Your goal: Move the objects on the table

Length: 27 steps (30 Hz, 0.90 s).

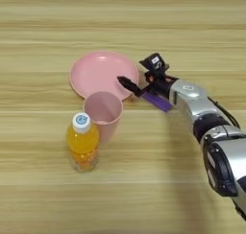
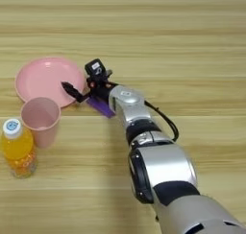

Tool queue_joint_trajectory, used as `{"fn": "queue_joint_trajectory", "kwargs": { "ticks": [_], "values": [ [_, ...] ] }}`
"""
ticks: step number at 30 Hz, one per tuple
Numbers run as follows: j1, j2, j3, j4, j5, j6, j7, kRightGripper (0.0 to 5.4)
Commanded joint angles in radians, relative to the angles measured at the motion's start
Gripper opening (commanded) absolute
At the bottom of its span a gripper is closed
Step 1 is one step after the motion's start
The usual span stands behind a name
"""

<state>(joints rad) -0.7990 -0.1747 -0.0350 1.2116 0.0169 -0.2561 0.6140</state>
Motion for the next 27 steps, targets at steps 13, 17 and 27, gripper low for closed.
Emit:
{"fn": "queue_joint_trajectory", "kwargs": {
  "ticks": [13,17,27],
  "values": [
    [-0.153,0.021,0.016,-0.014,-0.08,0.108,-0.324,5.33],
    [-0.161,0.021,0.024,-0.005,-0.095,0.159,-0.359,5.33],
    [-0.18,0.018,0.027,0.004,-0.111,0.278,-0.394,5.33]
  ]
}}
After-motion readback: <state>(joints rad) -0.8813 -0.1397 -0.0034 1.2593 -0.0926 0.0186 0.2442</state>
